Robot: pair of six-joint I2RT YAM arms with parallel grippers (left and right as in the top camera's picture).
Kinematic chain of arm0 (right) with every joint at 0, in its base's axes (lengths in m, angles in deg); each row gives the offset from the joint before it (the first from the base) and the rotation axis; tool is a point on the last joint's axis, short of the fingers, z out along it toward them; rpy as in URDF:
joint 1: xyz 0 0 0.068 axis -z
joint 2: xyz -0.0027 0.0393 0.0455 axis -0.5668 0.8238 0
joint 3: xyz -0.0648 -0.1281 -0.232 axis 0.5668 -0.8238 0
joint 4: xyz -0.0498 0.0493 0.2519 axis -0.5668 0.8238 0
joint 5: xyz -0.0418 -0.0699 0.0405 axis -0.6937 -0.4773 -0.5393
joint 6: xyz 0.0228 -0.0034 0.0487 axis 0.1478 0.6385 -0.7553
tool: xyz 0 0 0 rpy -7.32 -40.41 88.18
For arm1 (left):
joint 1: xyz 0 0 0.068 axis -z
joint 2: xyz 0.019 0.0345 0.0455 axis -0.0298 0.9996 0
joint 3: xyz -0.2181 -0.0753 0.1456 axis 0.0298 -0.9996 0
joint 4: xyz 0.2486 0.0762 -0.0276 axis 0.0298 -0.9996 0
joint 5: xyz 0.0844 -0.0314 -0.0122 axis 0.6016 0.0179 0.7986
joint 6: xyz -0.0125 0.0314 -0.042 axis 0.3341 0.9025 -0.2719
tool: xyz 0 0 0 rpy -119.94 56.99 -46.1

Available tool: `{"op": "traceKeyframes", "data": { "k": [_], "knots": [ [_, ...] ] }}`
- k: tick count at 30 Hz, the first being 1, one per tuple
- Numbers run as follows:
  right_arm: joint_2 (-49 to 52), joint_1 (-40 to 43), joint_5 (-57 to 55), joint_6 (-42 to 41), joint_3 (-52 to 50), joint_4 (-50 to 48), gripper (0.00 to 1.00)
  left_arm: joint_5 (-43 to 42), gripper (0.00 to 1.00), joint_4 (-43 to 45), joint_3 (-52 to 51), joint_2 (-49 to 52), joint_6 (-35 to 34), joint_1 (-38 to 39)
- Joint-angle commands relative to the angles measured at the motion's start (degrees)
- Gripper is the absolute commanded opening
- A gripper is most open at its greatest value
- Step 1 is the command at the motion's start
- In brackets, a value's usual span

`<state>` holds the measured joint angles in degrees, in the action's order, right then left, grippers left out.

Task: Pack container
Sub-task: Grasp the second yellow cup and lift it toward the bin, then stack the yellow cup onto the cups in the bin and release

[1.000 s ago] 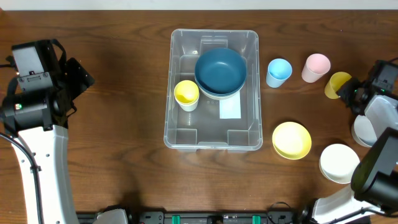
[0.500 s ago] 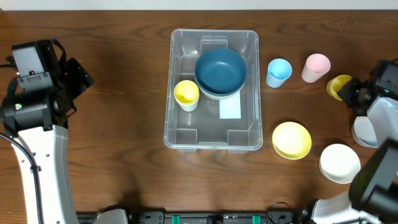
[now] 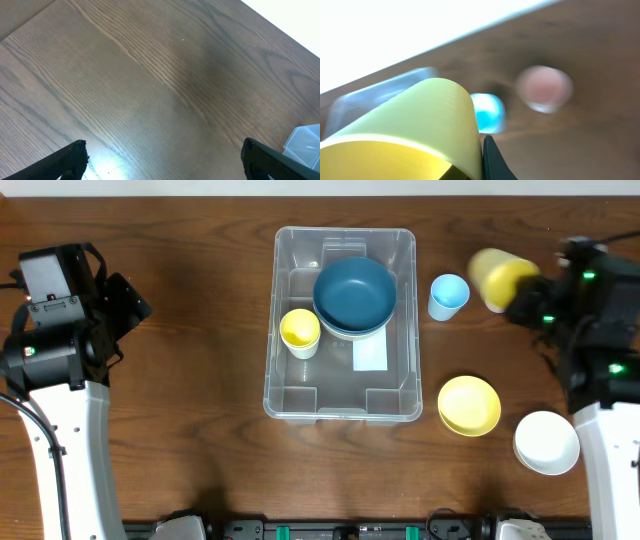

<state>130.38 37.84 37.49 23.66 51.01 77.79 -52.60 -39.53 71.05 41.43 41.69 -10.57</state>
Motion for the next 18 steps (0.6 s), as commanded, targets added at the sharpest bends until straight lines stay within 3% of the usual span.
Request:
{"op": "traceKeyframes", "data": {
  "k": [1,9,18],
  "knots": [
    [0.28,-9.51,1.64,1.33,2.93,-0.83,0.01,0.63,0.98,-0.04,0.61,0.33,-0.07,-0.24],
    [9.44,-27.74,0.87,5.25,4.87,-6.16,0.01,0.63,0.98,-0.04,0.61,0.33,-0.07,-0.26],
    [21.75,-36.83,-2.91,8.46,6.54,-8.02,0.01,0.63,0.98,-0.04,0.61,0.33,-0.07,-0.26]
  ]
}}
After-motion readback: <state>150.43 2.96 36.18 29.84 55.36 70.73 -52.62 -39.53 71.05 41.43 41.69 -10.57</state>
